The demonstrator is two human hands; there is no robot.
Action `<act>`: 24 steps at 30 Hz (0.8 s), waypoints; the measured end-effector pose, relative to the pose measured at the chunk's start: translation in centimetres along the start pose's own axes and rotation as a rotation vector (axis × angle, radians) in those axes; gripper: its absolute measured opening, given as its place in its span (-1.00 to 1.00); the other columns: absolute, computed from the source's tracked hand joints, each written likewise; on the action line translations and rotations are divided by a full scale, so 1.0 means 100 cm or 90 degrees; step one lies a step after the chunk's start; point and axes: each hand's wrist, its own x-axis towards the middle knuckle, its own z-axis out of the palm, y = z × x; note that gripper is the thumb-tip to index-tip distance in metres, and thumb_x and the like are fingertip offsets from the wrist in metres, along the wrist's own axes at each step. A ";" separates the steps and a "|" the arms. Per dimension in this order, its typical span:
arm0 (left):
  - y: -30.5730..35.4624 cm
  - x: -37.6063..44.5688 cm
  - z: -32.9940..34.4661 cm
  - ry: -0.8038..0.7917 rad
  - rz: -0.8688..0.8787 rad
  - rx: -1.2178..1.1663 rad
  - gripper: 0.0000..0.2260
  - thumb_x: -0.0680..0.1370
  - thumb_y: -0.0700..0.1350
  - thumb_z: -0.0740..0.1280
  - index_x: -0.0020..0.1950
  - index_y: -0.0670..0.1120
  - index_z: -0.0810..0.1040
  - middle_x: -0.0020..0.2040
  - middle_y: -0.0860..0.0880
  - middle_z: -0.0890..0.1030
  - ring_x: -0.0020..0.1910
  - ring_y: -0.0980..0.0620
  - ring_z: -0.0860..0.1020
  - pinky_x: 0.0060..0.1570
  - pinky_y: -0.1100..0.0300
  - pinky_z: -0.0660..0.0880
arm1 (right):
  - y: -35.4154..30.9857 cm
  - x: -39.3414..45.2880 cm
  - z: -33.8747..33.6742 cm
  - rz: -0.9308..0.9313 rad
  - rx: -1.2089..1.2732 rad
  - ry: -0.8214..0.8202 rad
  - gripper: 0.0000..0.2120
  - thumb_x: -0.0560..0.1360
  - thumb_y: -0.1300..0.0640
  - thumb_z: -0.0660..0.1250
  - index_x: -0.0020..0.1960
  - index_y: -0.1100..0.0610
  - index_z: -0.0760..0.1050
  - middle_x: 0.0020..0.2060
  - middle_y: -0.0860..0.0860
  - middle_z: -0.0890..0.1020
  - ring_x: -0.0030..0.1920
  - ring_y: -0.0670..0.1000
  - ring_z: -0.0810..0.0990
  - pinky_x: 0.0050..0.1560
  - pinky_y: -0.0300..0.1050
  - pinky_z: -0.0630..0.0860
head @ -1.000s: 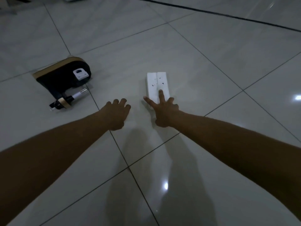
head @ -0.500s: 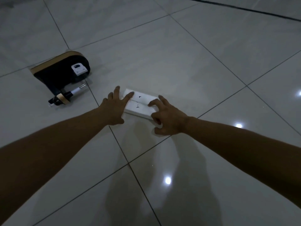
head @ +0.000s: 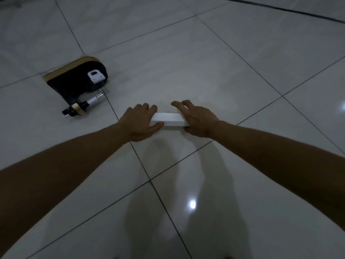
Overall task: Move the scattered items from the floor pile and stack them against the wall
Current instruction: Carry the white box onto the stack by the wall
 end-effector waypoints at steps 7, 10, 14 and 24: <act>0.023 -0.009 -0.022 -0.096 0.061 0.136 0.21 0.13 0.37 0.52 0.55 0.01 -0.09 0.40 -0.17 0.20 0.24 -0.18 0.38 0.19 -0.11 0.44 | -0.011 -0.009 -0.033 0.041 0.320 -0.144 0.25 0.28 0.09 0.61 0.56 -0.18 -0.29 0.45 0.19 0.29 0.29 0.22 0.45 0.10 0.05 0.57; 0.041 -0.023 -0.051 -0.136 0.086 0.184 0.19 0.19 0.23 0.57 0.55 0.02 -0.14 0.36 -0.19 0.24 0.22 -0.18 0.41 0.17 -0.07 0.43 | -0.011 -0.036 -0.067 0.124 0.430 -0.225 0.22 0.29 0.12 0.61 0.54 -0.26 -0.25 0.49 0.13 0.21 0.34 0.19 0.40 -0.07 0.02 0.66; 0.068 -0.054 -0.118 -0.175 0.079 0.067 0.16 0.17 0.13 0.60 0.56 -0.05 -0.04 0.29 -0.19 0.32 0.14 -0.19 0.45 0.03 -0.07 0.52 | -0.033 -0.085 -0.126 0.118 0.320 -0.205 0.15 0.25 -0.11 0.60 0.57 -0.17 -0.12 0.41 0.15 0.29 0.30 0.16 0.42 0.23 0.01 0.44; 0.134 -0.134 -0.393 -0.274 -0.005 -0.234 0.31 0.09 0.07 0.66 0.55 0.03 -0.21 0.37 -0.21 0.27 0.20 -0.23 0.41 0.12 -0.17 0.47 | -0.137 -0.225 -0.364 0.200 0.177 -0.085 0.20 0.20 -0.19 0.59 0.55 -0.25 -0.18 0.56 0.09 -0.20 0.37 0.32 0.23 0.07 0.24 0.54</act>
